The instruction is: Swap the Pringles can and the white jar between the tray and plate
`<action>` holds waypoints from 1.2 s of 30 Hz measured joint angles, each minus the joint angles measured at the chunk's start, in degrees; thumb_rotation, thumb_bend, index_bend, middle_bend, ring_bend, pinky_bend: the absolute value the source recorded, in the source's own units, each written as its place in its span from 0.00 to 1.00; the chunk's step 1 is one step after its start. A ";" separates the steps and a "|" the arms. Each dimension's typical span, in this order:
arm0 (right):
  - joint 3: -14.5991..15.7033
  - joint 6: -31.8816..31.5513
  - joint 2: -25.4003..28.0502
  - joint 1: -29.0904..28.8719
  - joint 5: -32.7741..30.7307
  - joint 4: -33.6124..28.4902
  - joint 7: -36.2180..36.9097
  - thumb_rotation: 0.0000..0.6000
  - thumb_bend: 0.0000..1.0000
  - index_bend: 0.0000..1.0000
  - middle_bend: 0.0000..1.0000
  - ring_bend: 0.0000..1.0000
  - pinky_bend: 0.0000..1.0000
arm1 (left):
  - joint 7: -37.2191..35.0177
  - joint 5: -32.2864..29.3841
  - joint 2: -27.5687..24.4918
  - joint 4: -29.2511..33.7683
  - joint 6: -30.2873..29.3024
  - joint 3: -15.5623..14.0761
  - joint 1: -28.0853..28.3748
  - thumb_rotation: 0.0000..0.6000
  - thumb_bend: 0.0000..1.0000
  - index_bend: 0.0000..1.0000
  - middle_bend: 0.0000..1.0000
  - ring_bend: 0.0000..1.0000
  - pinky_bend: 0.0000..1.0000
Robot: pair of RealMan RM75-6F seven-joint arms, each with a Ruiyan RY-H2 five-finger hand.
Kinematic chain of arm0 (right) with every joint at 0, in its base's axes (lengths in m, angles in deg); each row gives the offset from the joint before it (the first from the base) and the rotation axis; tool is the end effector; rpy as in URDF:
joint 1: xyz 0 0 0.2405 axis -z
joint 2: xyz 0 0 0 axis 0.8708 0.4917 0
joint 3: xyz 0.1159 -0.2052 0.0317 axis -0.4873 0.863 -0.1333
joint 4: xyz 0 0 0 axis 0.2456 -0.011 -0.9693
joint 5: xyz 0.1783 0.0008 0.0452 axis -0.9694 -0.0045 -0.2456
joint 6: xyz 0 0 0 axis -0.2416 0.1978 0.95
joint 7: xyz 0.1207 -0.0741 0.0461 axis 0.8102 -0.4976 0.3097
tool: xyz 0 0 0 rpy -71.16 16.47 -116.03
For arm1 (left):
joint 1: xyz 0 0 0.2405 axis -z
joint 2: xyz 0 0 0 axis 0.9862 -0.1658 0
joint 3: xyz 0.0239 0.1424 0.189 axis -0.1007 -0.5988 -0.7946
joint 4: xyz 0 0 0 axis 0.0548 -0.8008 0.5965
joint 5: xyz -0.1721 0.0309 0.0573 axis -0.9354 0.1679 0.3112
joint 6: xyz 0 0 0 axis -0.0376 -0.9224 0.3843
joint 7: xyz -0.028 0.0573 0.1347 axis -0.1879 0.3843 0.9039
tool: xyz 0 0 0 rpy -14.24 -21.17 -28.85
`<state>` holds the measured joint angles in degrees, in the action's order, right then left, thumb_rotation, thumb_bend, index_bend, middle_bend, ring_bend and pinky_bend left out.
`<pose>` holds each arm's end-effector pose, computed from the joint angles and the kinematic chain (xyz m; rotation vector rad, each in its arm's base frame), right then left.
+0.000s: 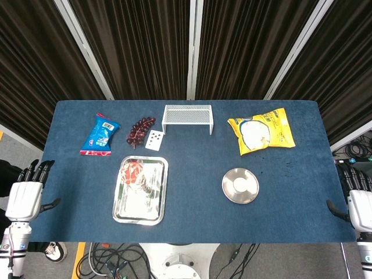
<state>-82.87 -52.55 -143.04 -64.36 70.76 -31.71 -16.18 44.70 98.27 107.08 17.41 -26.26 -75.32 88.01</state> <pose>-0.3022 -0.1835 0.2003 1.2978 -0.9306 0.8616 -0.2720 0.1981 0.1500 -1.4102 -0.7961 -0.8295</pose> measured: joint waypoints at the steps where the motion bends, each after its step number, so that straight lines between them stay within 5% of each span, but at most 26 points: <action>1: -0.03 -0.03 0.07 0.03 -0.02 -0.06 0.02 1.00 0.21 0.00 0.00 0.00 0.00 | -0.56 0.14 -0.14 -0.04 0.17 -0.10 0.05 1.00 0.00 0.11 0.12 0.05 0.18; 19: 0.18 0.19 0.51 0.33 0.05 -0.72 -0.30 1.00 0.21 0.00 0.00 0.00 0.00 | -10.03 4.33 -3.11 4.52 3.08 0.50 3.48 1.00 0.00 0.11 0.12 0.05 0.18; 36: -0.22 1.03 0.47 -0.18 -0.41 -0.73 -0.38 1.00 0.21 0.00 0.00 0.00 0.00 | -14.13 8.34 -5.27 11.06 18.58 3.81 17.78 1.00 0.00 0.10 0.12 0.05 0.18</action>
<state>-83.09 -51.52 -142.56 -64.54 70.36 -32.44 -16.56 30.57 106.61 101.81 28.48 -7.68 -71.51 105.79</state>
